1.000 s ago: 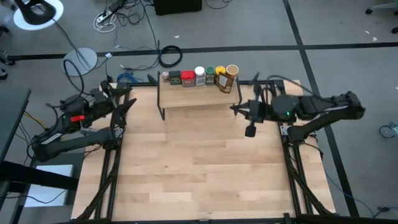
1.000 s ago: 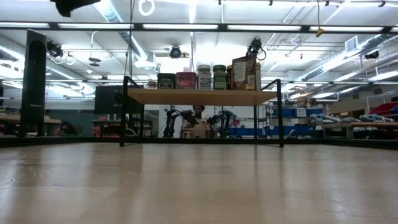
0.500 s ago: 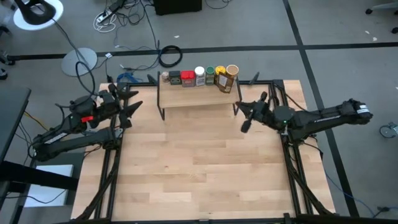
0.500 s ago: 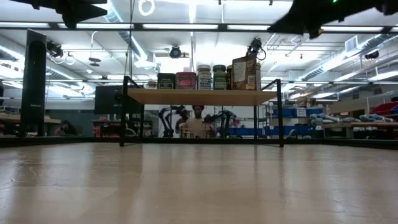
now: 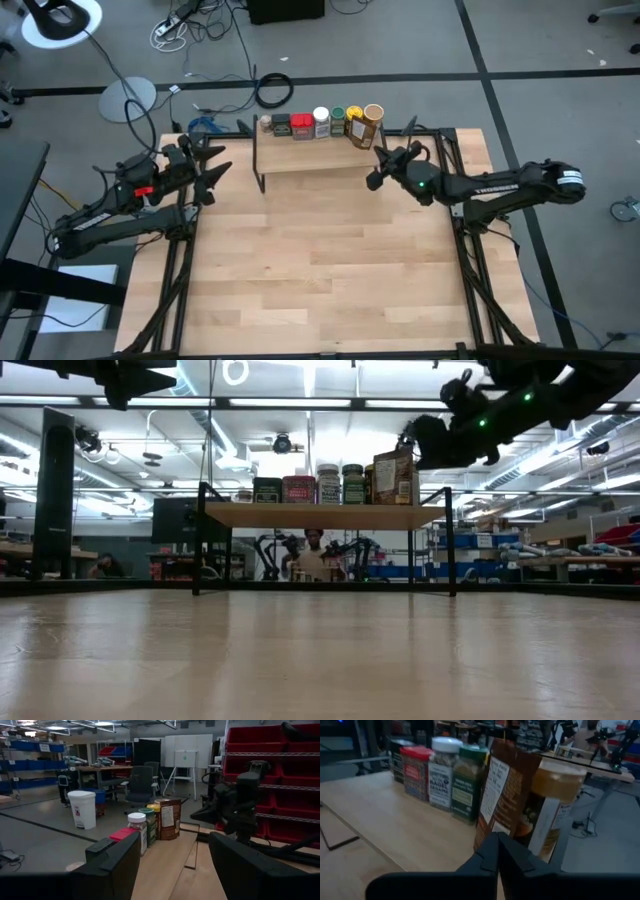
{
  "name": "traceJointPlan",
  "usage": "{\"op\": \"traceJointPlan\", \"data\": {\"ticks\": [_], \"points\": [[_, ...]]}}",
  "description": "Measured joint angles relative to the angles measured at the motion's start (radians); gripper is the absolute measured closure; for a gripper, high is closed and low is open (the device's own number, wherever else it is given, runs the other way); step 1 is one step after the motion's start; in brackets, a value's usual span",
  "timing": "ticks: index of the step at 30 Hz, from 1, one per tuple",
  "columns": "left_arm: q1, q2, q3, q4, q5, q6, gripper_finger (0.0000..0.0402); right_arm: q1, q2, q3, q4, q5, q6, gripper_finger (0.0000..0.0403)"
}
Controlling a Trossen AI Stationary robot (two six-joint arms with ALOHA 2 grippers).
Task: Shelf spices
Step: Put the orange seasoning pack on the shelf
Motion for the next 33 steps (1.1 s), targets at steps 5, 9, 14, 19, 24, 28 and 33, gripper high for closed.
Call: {"op": "traceJointPlan", "data": {"ticks": [5, 9, 14, 19, 24, 28, 33], "points": [[0.0, 0.0, 0.0, -0.001, 0.012, 0.001, 0.0163, -0.01, 0.036, 0.0, 0.004, 0.001, 0.04, 0.0394], [0.0, 0.0, 0.0, -0.008, 0.012, 0.002, 0.0163, -0.01, 0.037, 0.0, -0.002, 0.001, 0.05, 0.0399], [0.0, 0.001, 0.0, -0.012, 0.012, 0.046, 0.0163, -0.009, 0.037, 0.0, -0.006, 0.001, 0.079, 0.0401], [0.0, 0.001, 0.0, -0.005, 0.012, 0.058, 0.0163, -0.013, 0.037, 0.0, -0.013, 0.024, 0.089, 0.0399], [0.0, 0.001, 0.0, -0.027, 0.012, 0.059, 0.0163, -0.015, 0.037, 0.0, -0.008, -0.004, 0.086, 0.0398], [0.0, 0.001, 0.0, -0.026, 0.012, 0.056, 0.0163, -0.015, 0.037, 0.0, -0.006, -0.023, 0.087, 0.0377], [0.0, 0.001, 0.0, -0.026, 0.011, 0.048, 0.0163, -0.029, 0.037, 0.0, -0.003, -0.028, 0.097, 0.033]]}}
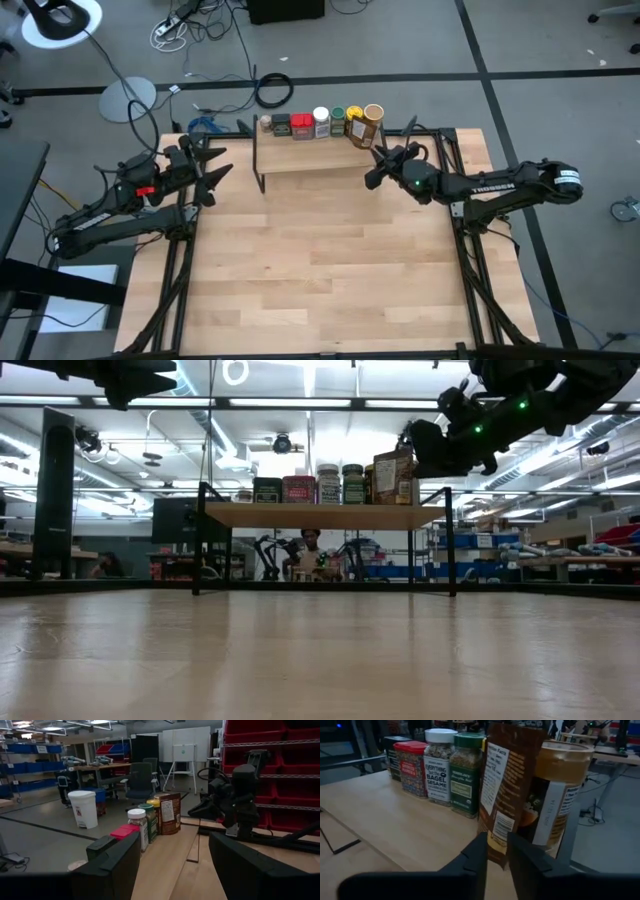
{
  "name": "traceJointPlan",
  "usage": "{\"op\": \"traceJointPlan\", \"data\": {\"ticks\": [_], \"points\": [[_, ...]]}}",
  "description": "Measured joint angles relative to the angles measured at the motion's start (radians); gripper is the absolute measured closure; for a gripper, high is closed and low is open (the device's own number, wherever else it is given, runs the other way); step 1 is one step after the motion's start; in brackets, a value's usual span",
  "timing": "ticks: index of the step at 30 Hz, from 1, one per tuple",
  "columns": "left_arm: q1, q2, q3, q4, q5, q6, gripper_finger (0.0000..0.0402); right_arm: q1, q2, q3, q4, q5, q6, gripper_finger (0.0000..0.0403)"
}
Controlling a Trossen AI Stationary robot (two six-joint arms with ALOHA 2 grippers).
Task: Shelf spices
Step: Put the orange seasoning pack on the shelf
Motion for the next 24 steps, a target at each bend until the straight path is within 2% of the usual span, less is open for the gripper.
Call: {"op": "traceJointPlan", "data": {"ticks": [7, 10, 15, 24], "points": [[0.0, 0.0, 0.0, 0.0, -0.001, -0.002, 0.0163, -0.056, 0.0, 0.0, 0.0, -0.133, 0.04, 0.027], [0.0, 0.0, 0.0, 0.0, -0.002, -0.003, 0.0163, -0.072, 0.0, 0.0, -0.001, -0.148, 0.038, 0.0256], [0.0, 0.0, 0.0, 0.0, -0.002, -0.022, 0.0163, -0.094, 0.0, 0.0, 0.004, -0.143, -0.004, 0.0255], [0.0, 0.0, 0.0, 0.005, -0.007, -0.006, 0.0163, -0.147, 0.0, 0.0, 0.023, -0.27, -0.005, 0.0263]]}}
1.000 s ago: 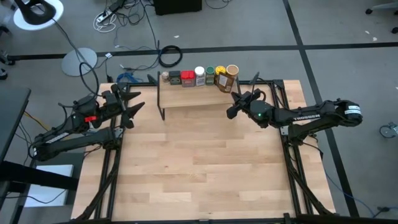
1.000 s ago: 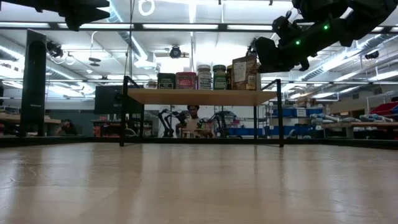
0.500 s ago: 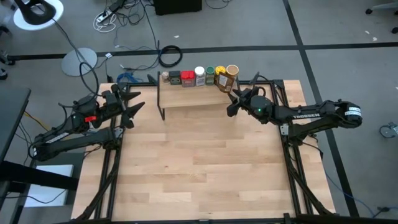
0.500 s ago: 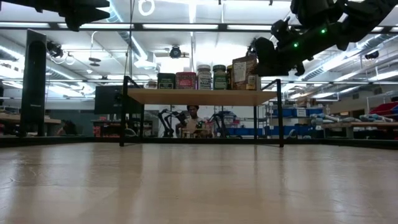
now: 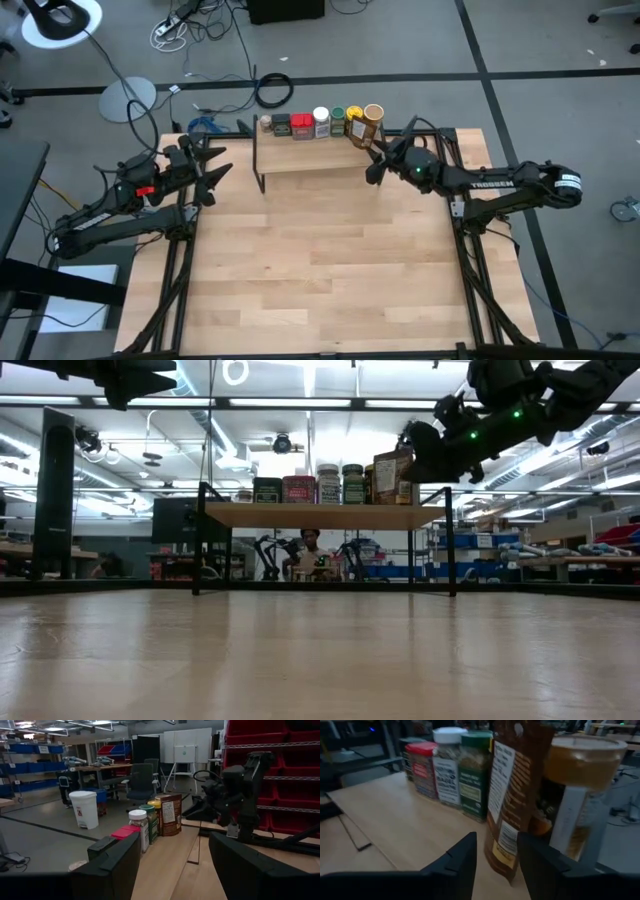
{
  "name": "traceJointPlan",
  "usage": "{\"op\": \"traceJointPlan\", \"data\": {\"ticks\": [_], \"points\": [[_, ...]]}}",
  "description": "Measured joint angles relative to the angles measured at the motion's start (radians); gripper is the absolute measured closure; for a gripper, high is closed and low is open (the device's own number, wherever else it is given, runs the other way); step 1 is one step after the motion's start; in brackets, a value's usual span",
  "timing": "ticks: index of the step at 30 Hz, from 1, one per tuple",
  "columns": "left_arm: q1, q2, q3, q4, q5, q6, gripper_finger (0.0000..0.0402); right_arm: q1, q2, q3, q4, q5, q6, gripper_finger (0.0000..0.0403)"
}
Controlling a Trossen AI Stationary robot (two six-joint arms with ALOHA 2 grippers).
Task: Shelf spices
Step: Put the orange seasoning pack on the shelf
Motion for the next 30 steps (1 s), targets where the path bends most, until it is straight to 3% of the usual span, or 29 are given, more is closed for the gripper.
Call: {"op": "traceJointPlan", "data": {"ticks": [14, 19, 30], "points": [[0.0, 0.0, 0.0, 0.0, -0.002, 0.004, 0.0163, -0.017, 0.0, 0.0, 0.091, -0.185, -0.038, 0.0265], [0.0, 0.0, 0.0, -0.003, -0.002, -0.003, 0.0163, -0.013, 0.0, 0.0, 0.091, -0.073, -0.052, 0.0266], [0.0, 0.0, 0.0, -0.039, -0.019, 0.007, 0.0163, 0.018, 0.0, 0.0, -0.063, 0.02, 0.036, 0.0262]]}}
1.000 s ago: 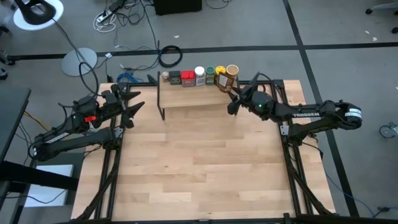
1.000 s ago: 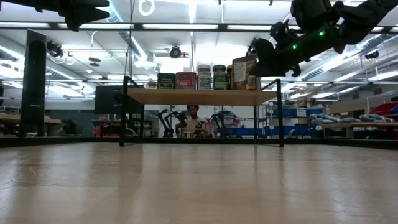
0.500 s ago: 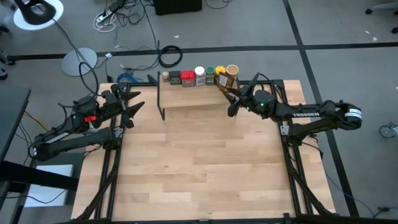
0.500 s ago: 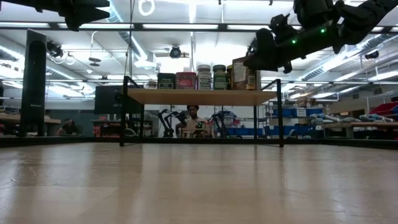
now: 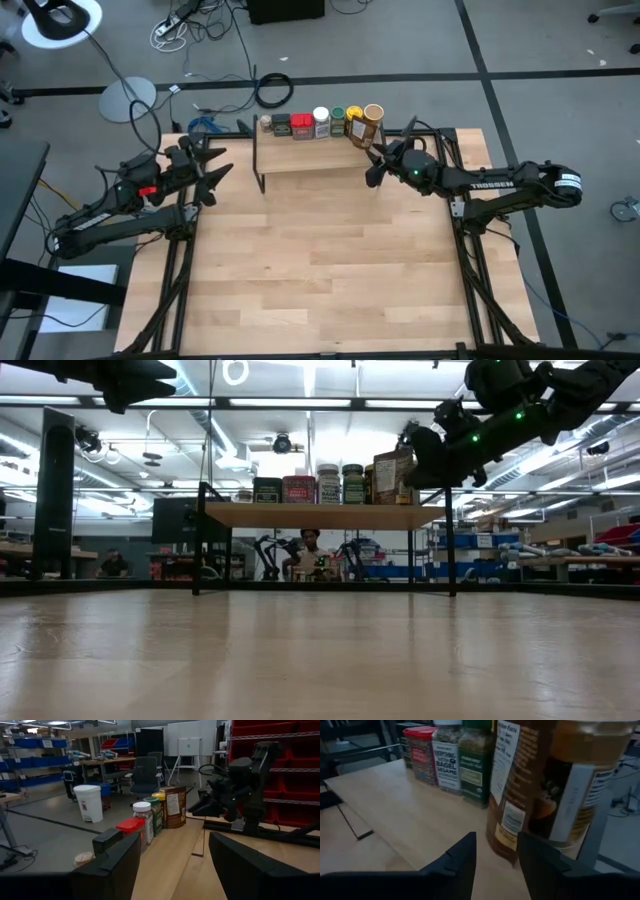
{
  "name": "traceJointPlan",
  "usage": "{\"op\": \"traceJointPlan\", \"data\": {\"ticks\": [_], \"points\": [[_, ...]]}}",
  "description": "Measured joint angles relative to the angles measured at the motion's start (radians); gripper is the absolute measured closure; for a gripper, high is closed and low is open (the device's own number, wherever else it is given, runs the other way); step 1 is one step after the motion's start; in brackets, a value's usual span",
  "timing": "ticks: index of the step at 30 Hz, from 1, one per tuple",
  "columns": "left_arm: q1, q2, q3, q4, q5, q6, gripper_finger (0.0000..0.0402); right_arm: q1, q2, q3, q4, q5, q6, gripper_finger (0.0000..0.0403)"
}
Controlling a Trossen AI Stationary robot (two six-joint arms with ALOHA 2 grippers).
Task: Shelf spices
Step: Put the orange seasoning pack on the shelf
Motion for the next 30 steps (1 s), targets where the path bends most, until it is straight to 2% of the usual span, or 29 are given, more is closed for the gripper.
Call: {"op": "traceJointPlan", "data": {"ticks": [7, 12, 17, 25, 30], "points": [[0.0, 0.0, 0.0, 0.005, -0.003, 0.003, 0.0163, -0.04, 0.0, 0.0, 0.003, 0.024, -0.001, 0.0236], [0.0, 0.0, 0.0, 0.008, -0.003, 0.003, 0.0163, -0.093, 0.0, 0.0, 0.037, -0.084, -0.001, 0.0215], [0.0, 0.0, 0.0, 0.009, -0.003, 0.003, 0.0163, -0.113, 0.0, 0.0, 0.092, -0.185, -0.031, 0.021], [0.0, 0.0, 0.0, 0.027, -0.003, 0.003, 0.0163, -0.113, 0.0, 0.0, 0.124, -0.266, -0.045, 0.0213], [0.0, 0.0, 0.0, 0.034, -0.002, 0.003, 0.0163, -0.113, 0.0, 0.0, 0.127, -0.273, -0.045, 0.0213]]}}
